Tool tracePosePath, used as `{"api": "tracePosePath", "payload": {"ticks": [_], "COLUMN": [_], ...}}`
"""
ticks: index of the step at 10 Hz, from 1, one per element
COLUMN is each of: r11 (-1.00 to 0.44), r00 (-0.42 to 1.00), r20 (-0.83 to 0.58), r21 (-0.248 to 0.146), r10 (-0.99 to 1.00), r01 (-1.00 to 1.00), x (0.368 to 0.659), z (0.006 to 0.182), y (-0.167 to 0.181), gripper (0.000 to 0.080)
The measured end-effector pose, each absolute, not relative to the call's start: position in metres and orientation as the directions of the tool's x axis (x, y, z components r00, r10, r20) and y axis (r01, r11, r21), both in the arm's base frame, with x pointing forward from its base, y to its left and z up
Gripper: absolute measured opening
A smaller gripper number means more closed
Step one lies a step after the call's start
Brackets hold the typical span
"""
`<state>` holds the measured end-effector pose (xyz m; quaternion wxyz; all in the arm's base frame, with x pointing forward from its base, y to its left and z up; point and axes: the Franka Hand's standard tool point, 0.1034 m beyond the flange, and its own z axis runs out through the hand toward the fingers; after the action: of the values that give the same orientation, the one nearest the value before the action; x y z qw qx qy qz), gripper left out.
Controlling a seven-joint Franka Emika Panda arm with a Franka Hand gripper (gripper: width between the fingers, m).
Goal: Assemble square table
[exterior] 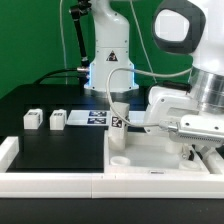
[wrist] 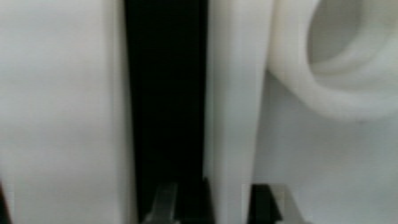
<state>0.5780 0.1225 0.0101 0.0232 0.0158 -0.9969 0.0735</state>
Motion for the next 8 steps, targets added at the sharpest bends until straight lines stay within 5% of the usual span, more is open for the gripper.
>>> {"api": "tracePosePath", "payload": {"ticks": [2,3,4,5,6,7,8], "r11": [0.988,0.986,0.985,0.984,0.983,0.982,0.982], "r00": [-0.999,-0.999,-0.999,-0.999,-0.999,-0.999,-0.999], "r20": [0.049,0.050,0.053,0.053,0.053,0.053,0.053], "r21": [-0.152,-0.162,-0.172,-0.179,-0.185,-0.187,-0.187], "r10": [-0.025,-0.018,-0.012,-0.005,-0.001,0.002,0.004], "r01": [-0.032,-0.026,-0.021,-0.015,-0.011,-0.008,-0.006], "x": [0.579,0.580,0.580,0.581,0.581,0.582,0.582], "z": [0.010,0.011,0.012,0.013,0.014,0.014,0.014], "y": [0.119,0.112,0.106,0.100,0.096,0.093,0.093], "gripper": [0.0060,0.0288,0.0288,0.0496,0.0496,0.0614,0.0642]}}
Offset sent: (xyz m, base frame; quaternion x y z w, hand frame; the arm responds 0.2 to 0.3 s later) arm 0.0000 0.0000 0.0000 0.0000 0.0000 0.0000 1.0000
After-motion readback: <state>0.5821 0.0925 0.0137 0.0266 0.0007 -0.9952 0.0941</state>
